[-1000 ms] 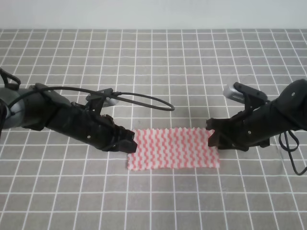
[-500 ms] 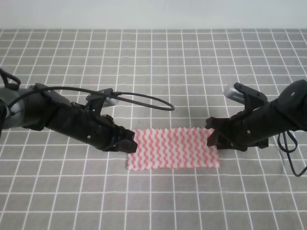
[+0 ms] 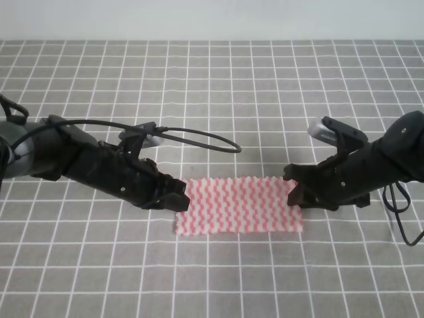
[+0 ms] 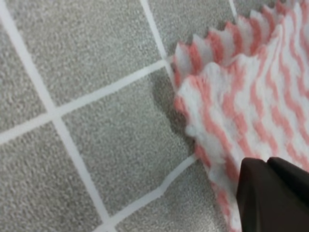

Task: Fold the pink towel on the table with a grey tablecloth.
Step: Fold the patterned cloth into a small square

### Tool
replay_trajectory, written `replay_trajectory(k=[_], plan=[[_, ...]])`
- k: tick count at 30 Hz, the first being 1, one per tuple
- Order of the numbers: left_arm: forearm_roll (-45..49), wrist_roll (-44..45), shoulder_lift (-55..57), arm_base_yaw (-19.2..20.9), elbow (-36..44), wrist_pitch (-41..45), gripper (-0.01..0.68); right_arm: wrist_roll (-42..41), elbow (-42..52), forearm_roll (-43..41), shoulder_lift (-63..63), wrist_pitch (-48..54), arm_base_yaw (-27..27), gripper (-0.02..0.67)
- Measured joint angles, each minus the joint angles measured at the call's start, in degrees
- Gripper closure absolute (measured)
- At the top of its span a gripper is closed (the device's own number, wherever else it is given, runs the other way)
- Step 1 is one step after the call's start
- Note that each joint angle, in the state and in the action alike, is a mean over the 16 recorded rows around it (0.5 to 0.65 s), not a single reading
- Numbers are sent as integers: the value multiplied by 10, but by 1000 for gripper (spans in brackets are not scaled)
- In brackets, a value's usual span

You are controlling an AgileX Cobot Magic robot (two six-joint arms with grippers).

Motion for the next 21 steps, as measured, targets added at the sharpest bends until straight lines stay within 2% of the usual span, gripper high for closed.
replay_trajectory(k=[14,21], plan=[[0,0,0,0,0,0,676,1,-8,-8,-2,11,0,643],[-1,0,-1,0,0,0,676,-4,-35,4,-4,34,1,663]])
